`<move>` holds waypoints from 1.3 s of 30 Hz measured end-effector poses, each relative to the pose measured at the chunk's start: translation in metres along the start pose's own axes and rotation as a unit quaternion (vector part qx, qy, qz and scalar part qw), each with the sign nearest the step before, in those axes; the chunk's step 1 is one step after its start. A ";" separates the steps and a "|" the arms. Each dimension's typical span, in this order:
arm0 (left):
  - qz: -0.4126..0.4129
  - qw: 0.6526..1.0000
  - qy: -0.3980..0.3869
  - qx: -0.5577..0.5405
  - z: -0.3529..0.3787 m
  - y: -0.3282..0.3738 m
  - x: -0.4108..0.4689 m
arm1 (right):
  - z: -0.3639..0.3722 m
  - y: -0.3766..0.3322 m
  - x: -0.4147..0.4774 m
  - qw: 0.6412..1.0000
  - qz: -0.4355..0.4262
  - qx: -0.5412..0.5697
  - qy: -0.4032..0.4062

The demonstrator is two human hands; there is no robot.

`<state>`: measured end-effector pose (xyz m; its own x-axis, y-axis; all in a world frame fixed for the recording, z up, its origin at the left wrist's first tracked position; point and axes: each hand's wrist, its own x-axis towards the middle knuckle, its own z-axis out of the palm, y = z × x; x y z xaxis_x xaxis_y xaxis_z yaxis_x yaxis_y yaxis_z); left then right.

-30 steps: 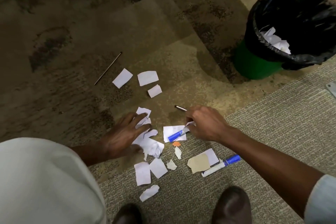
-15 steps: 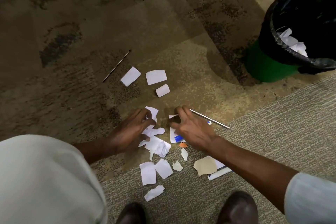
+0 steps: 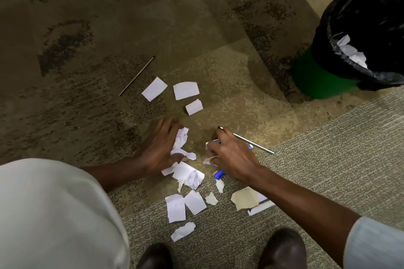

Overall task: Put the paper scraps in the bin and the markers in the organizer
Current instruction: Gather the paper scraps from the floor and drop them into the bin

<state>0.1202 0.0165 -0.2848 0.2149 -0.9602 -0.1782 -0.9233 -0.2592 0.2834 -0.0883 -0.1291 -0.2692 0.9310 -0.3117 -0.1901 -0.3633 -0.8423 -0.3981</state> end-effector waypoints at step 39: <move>-0.019 0.979 0.036 -0.201 -0.005 0.006 0.008 | 0.050 -0.021 -0.090 0.999 0.026 -0.030 0.030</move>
<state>0.1176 0.0066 -0.2797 0.2830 -0.9499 -0.1325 -0.7176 -0.3014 0.6278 -0.1658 -0.0613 -0.2881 0.9124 -0.3791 -0.1542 -0.4092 -0.8489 -0.3345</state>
